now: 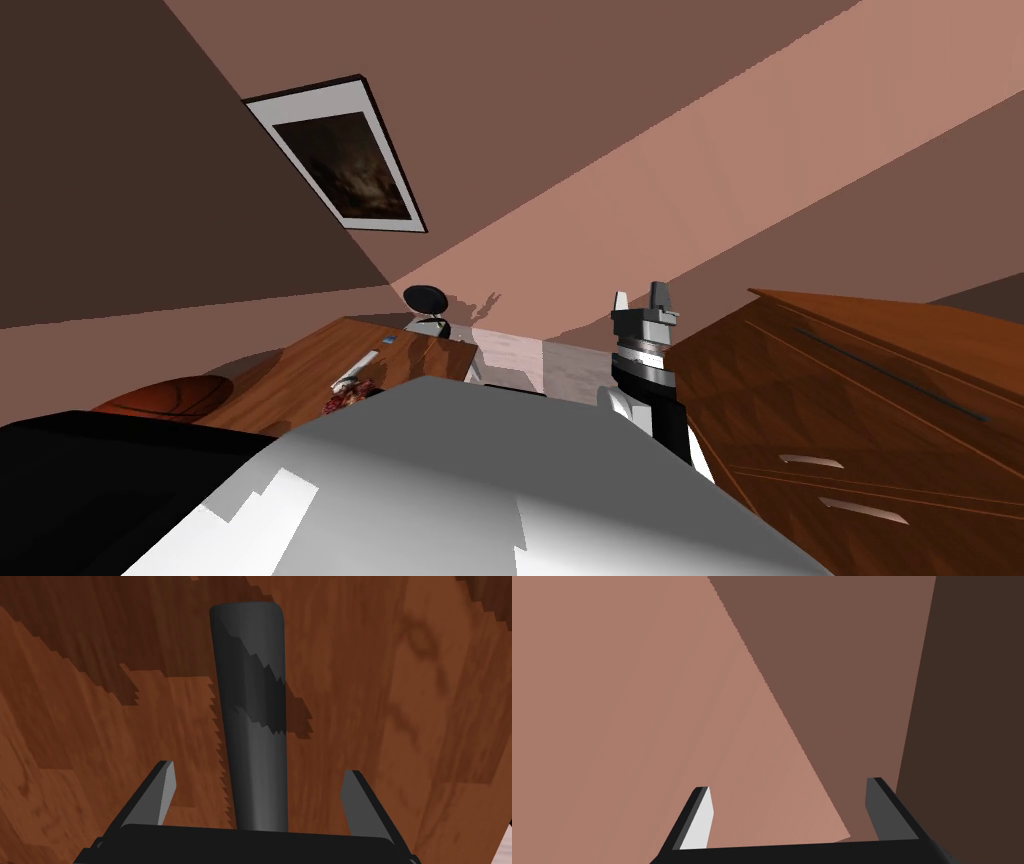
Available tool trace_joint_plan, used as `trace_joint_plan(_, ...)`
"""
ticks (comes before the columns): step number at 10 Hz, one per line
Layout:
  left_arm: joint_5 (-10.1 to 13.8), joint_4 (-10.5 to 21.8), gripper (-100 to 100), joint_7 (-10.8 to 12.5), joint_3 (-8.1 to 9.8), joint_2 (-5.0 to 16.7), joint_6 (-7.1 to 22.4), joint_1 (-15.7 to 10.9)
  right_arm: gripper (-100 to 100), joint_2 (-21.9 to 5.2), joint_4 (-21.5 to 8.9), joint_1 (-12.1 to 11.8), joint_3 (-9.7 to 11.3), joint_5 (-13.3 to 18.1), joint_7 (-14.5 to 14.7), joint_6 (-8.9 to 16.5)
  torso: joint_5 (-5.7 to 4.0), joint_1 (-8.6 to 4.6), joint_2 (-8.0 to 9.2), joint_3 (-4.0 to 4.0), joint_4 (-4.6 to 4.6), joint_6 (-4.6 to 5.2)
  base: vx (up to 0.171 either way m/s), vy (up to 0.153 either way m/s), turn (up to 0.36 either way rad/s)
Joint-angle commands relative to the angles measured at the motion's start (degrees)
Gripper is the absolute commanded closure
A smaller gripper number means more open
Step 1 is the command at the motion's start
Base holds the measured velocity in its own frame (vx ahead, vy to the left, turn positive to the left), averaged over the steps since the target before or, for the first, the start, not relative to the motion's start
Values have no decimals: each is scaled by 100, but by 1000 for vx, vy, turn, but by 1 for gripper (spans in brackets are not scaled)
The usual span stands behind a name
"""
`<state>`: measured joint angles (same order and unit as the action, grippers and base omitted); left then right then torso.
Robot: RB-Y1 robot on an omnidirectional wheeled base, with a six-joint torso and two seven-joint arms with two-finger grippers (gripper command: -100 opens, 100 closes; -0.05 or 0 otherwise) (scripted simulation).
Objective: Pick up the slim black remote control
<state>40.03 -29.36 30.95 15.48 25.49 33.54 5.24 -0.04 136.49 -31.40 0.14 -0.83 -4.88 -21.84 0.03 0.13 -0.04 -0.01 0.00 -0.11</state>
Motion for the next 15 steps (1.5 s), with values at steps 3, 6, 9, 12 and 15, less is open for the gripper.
trace_joint_plan(3,106,284,0,-25,-4,63,51,-93,0,0,0,0,0,0,0,0,0,-1,-3,-1,0,-1,-18,18,-40)
trace_joint_plan(6,-53,470,-100,-84,6,-225,-317,-108,0,0,0,-1,-1,0,0,0,3,13,-24,-13,-5,-1,38,58,54)
trace_joint_plan(9,-132,564,-100,-113,11,-369,-501,-116,0,0,0,-1,0,0,0,0,1,3,-16,-9,-3,-1,21,46,22)
trace_joint_plan(12,-107,662,100,-161,18,-378,-551,-161,0,0,0,-1,0,0,0,0,1,2,-18,-10,-4,-1,18,32,17)
trace_joint_plan(15,-104,662,100,-157,19,-387,-541,-160,0,0,0,-1,0,0,0,0,3,12,-13,-8,-3,1,0,0,0)
